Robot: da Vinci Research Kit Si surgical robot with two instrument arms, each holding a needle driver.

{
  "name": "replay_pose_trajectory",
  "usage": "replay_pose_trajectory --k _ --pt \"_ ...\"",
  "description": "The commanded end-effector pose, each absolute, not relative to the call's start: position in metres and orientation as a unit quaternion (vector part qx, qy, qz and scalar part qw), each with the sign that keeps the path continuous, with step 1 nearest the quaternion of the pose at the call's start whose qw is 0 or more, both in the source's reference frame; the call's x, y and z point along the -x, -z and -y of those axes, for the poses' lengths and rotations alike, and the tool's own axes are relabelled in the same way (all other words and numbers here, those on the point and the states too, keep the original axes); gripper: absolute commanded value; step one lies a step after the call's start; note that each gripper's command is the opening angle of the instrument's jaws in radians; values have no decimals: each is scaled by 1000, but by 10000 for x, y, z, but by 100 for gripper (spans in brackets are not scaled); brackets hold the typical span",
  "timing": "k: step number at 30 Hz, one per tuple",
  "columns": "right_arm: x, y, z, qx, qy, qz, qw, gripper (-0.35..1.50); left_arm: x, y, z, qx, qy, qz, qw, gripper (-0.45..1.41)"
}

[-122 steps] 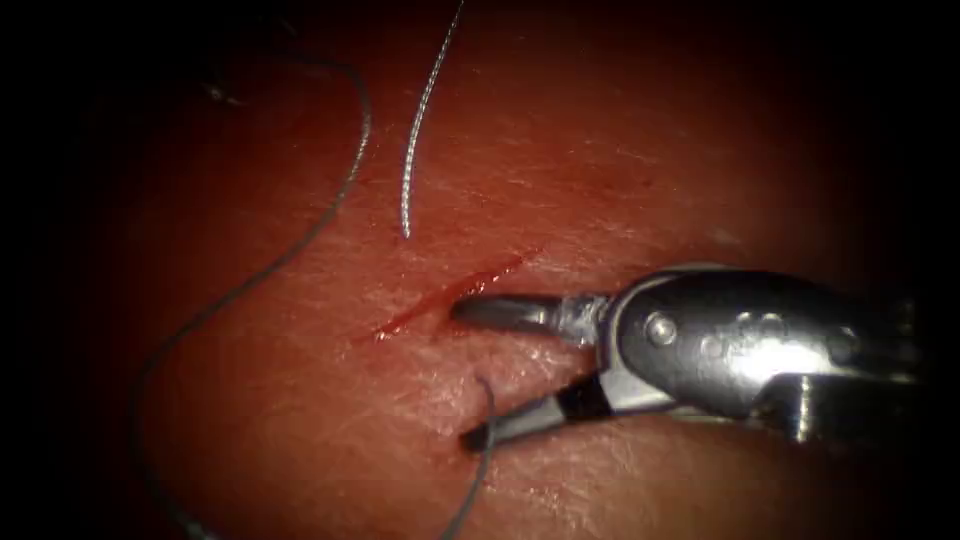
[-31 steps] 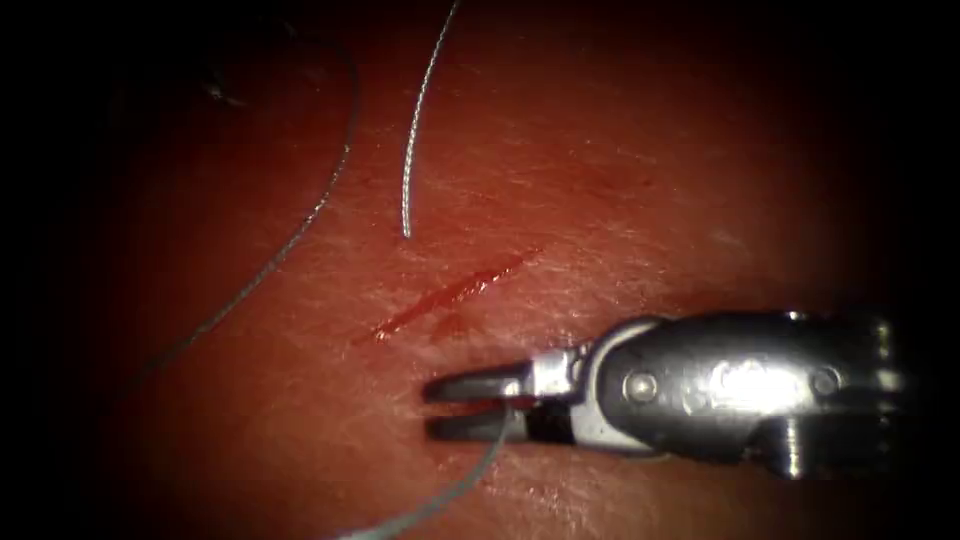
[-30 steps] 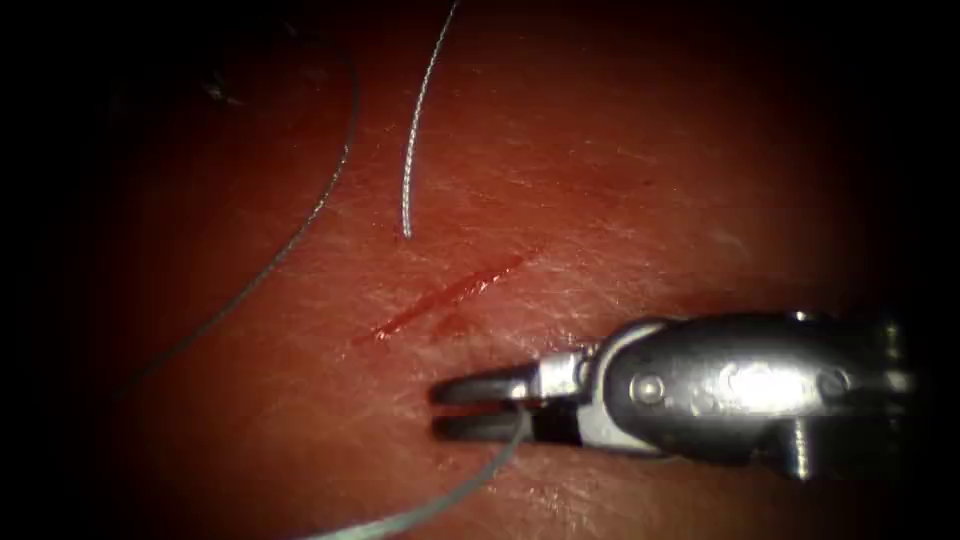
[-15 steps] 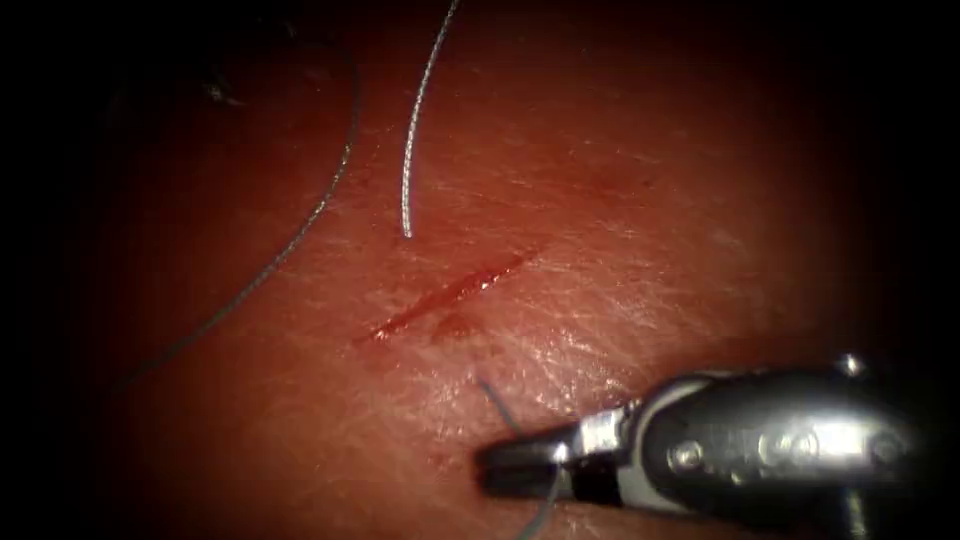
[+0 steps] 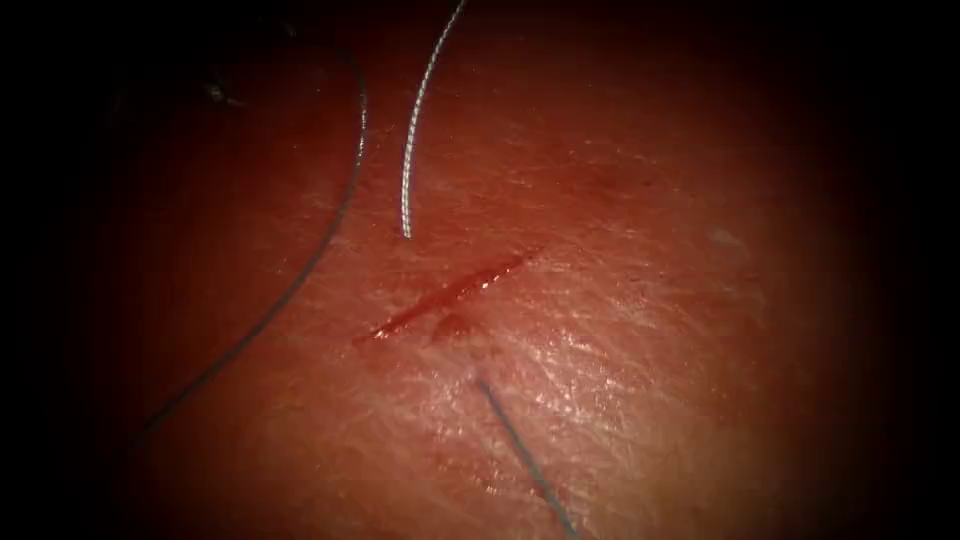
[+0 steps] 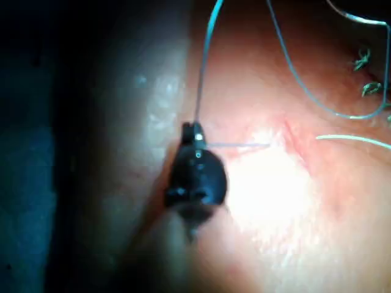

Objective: Wound Closure

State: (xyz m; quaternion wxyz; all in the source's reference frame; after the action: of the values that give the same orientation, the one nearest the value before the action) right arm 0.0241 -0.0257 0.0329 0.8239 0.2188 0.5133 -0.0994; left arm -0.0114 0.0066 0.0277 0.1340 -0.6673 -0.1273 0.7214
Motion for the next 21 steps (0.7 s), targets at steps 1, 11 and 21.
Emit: replay_pose_trajectory --k 1,11,21 --pt "-254 -321 271 -252 96 -529 805 -35 119 -285 -61 668 -721 129 135 -45" --pt "-239 -316 218 -186 18 -555 811 143 113 -284 -61 667 -721 131 133 -45" --pt "-216 -354 184 -146 -40 -538 829 148 94 -273 -52 664 -724 130 135 -45"
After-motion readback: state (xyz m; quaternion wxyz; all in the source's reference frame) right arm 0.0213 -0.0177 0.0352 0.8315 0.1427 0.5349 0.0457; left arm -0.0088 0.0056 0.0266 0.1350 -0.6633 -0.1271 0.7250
